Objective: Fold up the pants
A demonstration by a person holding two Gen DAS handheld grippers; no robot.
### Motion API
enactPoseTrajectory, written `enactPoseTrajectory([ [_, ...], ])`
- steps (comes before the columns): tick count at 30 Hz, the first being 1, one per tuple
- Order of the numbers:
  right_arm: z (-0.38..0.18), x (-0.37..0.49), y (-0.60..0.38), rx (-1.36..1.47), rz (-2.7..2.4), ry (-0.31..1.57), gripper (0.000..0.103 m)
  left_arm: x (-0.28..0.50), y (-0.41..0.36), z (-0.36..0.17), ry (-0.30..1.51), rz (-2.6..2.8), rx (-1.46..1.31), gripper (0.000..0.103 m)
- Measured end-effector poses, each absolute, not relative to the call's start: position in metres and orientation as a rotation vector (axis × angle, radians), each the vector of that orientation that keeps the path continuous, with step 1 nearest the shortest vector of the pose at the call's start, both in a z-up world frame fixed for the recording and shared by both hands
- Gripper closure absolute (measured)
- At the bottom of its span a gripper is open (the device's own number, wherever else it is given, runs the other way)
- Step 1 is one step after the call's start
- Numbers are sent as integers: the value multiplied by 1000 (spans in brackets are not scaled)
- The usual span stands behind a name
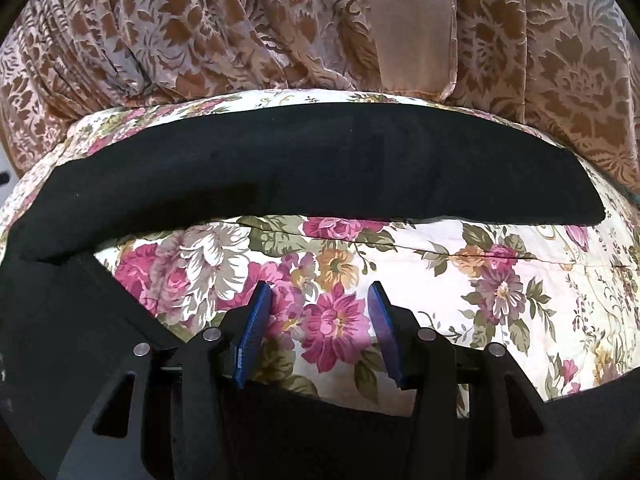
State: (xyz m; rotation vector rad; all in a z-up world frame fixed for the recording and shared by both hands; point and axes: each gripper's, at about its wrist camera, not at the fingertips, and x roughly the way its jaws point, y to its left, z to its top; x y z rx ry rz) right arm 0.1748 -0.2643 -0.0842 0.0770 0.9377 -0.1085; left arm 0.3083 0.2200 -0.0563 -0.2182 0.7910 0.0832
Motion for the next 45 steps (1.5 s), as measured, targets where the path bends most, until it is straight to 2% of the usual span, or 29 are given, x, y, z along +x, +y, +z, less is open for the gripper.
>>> enactPoseTrajectory([
  [12, -87, 177, -265, 85, -111, 931, 52, 392, 220, -95, 831, 124, -206, 2],
  [19, -88, 176, -264, 80, -115, 927, 52, 408, 211, -118, 877, 122, -149, 4],
  [27, -90, 176, -263, 78, -115, 923, 52, 416, 210, -133, 914, 110, -139, 10],
  [30, -91, 176, -263, 75, -116, 907, 52, 417, 210, -135, 908, 109, -135, 17],
  [33, -91, 176, -263, 74, -116, 906, 52, 414, 208, -134, 897, 94, -133, 32],
  [35, -91, 176, -263, 74, -116, 905, 52, 413, 206, -133, 890, 81, -129, 50],
  [36, -91, 176, -263, 75, -115, 905, 52, 411, 206, -133, 883, 73, -129, 55],
  [38, -91, 176, -262, 75, -116, 903, 52, 408, 207, -130, 867, 69, -139, 77],
  [41, -92, 176, -262, 67, -120, 902, 52, 402, 207, -123, 846, 43, -148, 87],
  [45, -92, 176, -262, 66, -120, 899, 52, 380, 206, -107, 783, 32, -160, 89],
])
